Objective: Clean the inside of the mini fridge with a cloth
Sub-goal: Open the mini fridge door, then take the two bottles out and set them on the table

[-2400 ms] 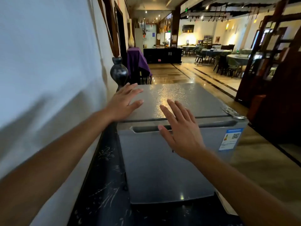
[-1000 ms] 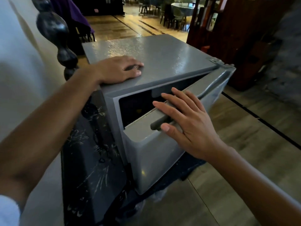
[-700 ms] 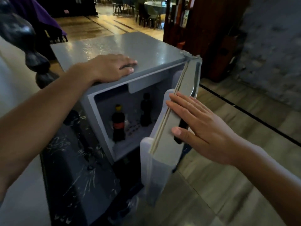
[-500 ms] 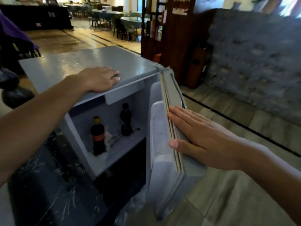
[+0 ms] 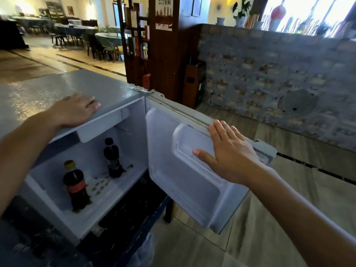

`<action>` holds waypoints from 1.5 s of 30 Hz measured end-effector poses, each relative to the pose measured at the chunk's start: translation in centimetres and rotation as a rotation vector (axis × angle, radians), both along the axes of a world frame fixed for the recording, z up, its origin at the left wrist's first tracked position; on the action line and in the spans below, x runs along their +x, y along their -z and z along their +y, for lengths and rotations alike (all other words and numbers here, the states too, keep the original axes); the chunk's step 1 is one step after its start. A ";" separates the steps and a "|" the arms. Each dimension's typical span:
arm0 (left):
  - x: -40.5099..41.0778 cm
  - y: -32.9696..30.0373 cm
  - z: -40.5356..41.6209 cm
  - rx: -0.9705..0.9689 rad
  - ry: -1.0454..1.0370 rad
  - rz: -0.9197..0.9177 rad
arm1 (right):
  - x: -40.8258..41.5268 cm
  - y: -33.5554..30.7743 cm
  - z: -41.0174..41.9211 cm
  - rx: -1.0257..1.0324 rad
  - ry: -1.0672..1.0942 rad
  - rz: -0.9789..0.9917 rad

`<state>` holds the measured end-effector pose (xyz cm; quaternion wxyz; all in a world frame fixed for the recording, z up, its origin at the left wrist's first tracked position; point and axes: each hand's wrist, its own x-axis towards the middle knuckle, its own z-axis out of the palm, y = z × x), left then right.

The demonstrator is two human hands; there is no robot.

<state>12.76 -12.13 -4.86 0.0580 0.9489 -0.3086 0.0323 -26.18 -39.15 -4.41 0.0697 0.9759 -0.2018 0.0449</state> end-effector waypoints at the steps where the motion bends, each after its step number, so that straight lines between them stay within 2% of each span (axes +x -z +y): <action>1: 0.0 0.1 -0.3 -0.003 0.004 -0.019 | 0.5 0.6 -0.6 -0.016 0.042 -0.053; 8: 0.3 0.2 0.0 -0.043 -0.014 -0.002 | 5.0 3.9 -4.3 -0.099 0.252 -0.278; 14: -0.5 0.3 -0.5 -0.037 -0.040 -0.041 | 9.3 4.3 -7.8 -0.051 0.368 -0.389; 17: -0.7 0.1 -0.4 -0.033 -0.041 -0.039 | 11.0 4.1 -9.5 -0.003 0.361 -0.433; 23: -1.0 -0.3 -0.1 -0.039 -0.046 -0.004 | 11.5 4.4 -12.0 -0.042 0.288 -0.449; 29: -3.2 -1.0 -0.1 -0.109 -0.003 -0.068 | 11.3 4.8 -12.5 -0.028 0.268 -0.498; 31: -5.7 -1.6 0.2 -0.183 0.056 -0.115 | 10.7 4.2 -11.6 0.015 0.228 -0.594; 34: -10.8 -0.9 1.5 -0.335 0.216 -0.222 | 9.8 4.2 -7.9 0.009 0.039 -0.716; 37: -15.5 2.3 2.9 -0.405 0.301 -0.301 | 9.4 6.8 -3.3 0.104 -0.165 -0.655; 41: -19.0 8.9 4.6 -0.431 0.183 -0.281 | 10.0 12.6 0.2 0.225 -0.335 -0.530; 45: -21.2 14.4 5.6 -0.372 -0.048 -0.334 | 12.1 17.0 2.1 0.273 -0.525 -0.509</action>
